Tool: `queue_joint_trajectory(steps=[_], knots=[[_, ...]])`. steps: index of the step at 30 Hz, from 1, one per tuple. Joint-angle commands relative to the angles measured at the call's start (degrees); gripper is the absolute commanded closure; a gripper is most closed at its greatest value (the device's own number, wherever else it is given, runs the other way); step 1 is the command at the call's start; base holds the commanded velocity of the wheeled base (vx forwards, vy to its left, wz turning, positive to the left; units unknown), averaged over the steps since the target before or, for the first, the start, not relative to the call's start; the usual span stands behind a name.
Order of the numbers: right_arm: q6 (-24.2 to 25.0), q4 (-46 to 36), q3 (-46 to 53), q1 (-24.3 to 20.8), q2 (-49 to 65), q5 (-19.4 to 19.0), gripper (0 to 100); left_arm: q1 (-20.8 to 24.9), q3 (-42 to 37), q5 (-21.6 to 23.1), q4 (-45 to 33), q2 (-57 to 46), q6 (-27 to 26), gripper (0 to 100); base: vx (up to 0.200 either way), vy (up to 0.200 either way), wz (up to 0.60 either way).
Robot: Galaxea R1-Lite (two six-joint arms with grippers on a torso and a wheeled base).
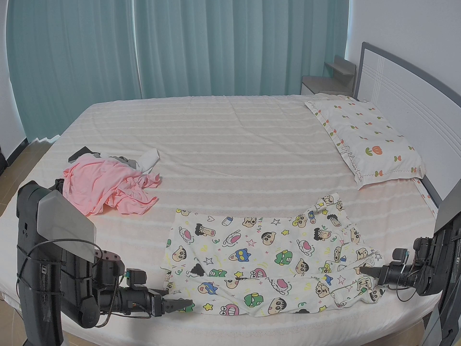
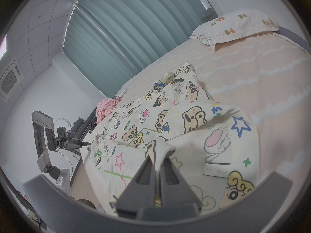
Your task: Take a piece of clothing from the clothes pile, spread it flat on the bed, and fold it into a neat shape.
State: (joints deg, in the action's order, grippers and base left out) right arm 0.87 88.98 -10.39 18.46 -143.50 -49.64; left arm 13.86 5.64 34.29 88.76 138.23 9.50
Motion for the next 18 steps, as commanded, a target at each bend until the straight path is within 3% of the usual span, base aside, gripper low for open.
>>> queue_joint_trajectory(steps=[1,14,18], knots=[[0.0,1.0,0.0,0.1,-0.1,0.0,100,0.0,-5.6,-0.1,1.0,2.2,-6.9,0,0.0,0.0,0.0],[-0.1,1.0,-0.2,0.2,-0.3,0.0,100,-0.6,-2.5,-2.6,1.2,5.0,-8.2,0,0.0,0.0,0.0],[-0.2,1.0,-0.2,0.2,-0.3,0.0,100,-0.1,2.8,-3.0,1.2,4.8,-1.0,0,0.0,0.0,0.0]])
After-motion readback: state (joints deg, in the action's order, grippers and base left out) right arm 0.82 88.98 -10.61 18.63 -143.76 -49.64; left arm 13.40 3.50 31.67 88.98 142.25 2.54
